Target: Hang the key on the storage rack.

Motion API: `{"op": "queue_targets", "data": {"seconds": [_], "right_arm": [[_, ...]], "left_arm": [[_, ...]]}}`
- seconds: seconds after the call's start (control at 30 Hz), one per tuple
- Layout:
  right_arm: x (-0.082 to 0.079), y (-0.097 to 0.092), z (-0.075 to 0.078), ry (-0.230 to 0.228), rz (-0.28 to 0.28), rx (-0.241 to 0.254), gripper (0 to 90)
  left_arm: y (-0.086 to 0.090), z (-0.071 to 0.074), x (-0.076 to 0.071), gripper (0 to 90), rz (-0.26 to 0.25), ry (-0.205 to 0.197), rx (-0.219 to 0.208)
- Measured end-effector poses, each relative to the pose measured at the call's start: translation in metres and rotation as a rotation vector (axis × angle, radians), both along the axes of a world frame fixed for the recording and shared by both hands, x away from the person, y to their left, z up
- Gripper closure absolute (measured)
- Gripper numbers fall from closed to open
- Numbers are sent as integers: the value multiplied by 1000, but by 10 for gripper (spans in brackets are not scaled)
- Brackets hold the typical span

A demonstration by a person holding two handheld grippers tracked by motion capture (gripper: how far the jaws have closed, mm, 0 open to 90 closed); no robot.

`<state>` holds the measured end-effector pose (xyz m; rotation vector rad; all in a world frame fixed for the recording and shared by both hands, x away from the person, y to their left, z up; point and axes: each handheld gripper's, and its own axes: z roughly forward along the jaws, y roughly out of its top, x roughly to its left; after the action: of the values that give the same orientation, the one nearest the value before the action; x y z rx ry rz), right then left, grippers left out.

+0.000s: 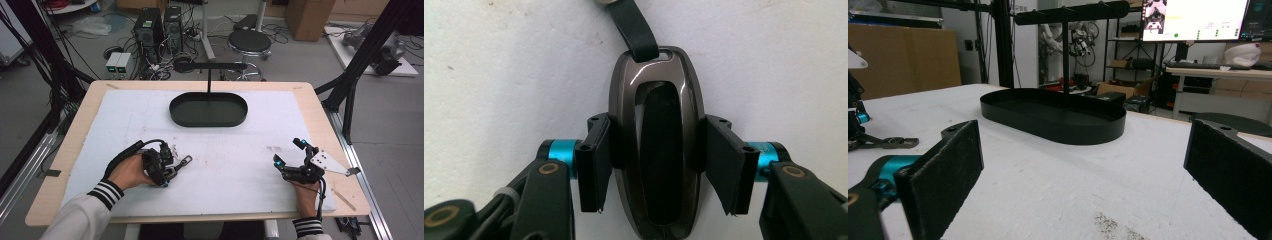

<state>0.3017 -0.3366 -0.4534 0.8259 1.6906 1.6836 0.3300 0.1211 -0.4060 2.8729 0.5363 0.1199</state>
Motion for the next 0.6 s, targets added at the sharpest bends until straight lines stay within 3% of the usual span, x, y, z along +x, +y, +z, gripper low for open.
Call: {"op": "queue_targets", "data": {"seconds": [0.1,0.23,0.47,0.6], "right_arm": [[0,0,0,0,0,0,14],[0,0,0,1,-1,-1,14],[0,0,0,1,0,-2,14],[0,0,0,0,0,-2,14]], "left_arm": [[1,2,1,482,8,-24,-3],[7,6,4,484,27,-50,-37],[20,19,9,484,86,-110,-134],[27,26,13,484,126,-113,-202]]}}
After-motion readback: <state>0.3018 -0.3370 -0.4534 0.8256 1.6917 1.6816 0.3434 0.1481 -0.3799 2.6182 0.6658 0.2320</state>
